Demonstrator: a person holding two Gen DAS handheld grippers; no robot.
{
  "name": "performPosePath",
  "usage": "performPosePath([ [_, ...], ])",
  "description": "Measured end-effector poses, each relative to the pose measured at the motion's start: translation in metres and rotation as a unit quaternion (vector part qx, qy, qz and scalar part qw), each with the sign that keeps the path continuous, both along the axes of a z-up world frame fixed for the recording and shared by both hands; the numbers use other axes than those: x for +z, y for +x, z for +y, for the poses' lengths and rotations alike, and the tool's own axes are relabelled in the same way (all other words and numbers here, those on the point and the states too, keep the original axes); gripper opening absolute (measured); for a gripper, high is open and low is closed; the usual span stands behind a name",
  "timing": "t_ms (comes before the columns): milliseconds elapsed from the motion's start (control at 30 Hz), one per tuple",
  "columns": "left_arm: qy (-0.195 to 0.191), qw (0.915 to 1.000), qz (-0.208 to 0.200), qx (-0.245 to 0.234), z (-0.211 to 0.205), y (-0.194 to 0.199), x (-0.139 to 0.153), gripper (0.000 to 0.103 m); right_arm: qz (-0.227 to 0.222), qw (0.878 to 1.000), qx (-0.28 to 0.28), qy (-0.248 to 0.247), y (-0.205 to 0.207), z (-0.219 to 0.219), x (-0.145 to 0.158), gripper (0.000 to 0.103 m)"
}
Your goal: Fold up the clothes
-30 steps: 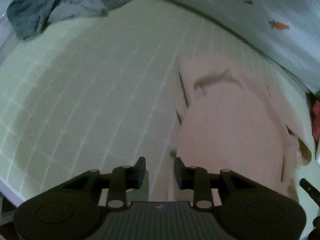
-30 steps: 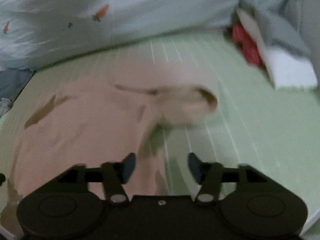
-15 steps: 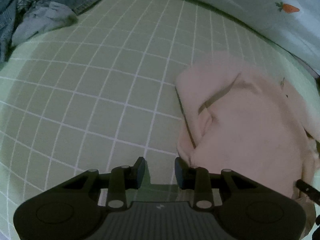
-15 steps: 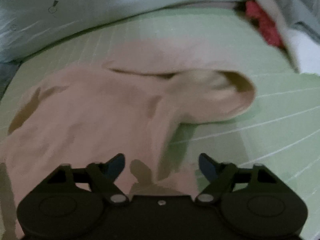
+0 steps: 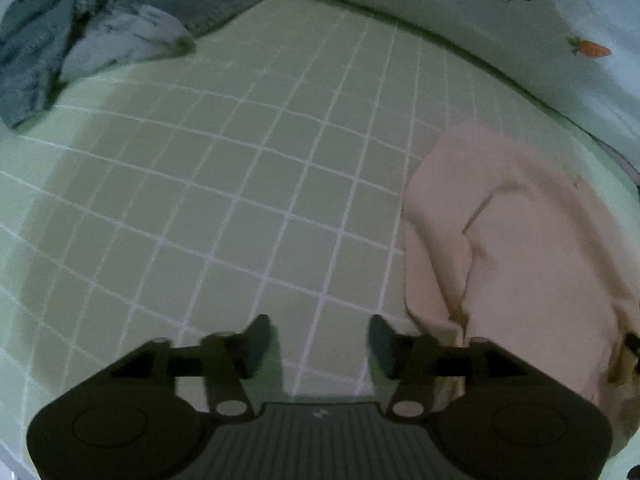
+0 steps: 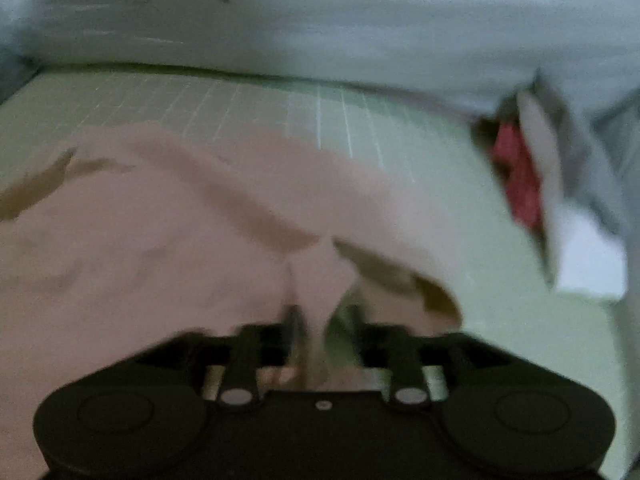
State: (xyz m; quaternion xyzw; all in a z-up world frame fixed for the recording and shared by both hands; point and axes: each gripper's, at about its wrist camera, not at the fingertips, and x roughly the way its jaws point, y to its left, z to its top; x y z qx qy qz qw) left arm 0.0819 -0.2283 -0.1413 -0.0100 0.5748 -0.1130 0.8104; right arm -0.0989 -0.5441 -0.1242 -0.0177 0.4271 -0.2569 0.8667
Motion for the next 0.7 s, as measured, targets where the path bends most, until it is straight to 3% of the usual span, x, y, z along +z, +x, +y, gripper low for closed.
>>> performPosePath([
  [33,0.002,1.0000,-0.007,0.000,0.004,-0.004,0.002,0.068,-0.012,1.000,0.003,-0.006,-0.001,0.009,0.004,0.076],
  [67,0.005,0.9999,-0.011,0.001,0.009,-0.009,0.003,0.074,-0.028,1.000,0.010,0.006,-0.003,0.021,0.009,0.082],
  [200,0.011,0.9998,-0.015,-0.009,0.027,-0.022,0.009,0.082,-0.044,0.995,0.061,0.058,-0.003,0.084,0.014,0.085],
  [333,0.016,0.9988,-0.019,-0.043,0.046,-0.027,0.012,0.084,-0.017,0.994,0.105,0.036,-0.008,0.154,0.005,0.085],
  [533,-0.001,0.9941,-0.035,-0.103,0.071,-0.028,0.022,0.084,-0.019,0.995,0.082,0.047,-0.010,0.203,0.006,0.090],
  [700,-0.008,0.9885,-0.041,-0.145,0.081,-0.026,0.024,0.085,0.006,0.996,0.088,0.011,-0.001,0.238,-0.005,0.090],
])
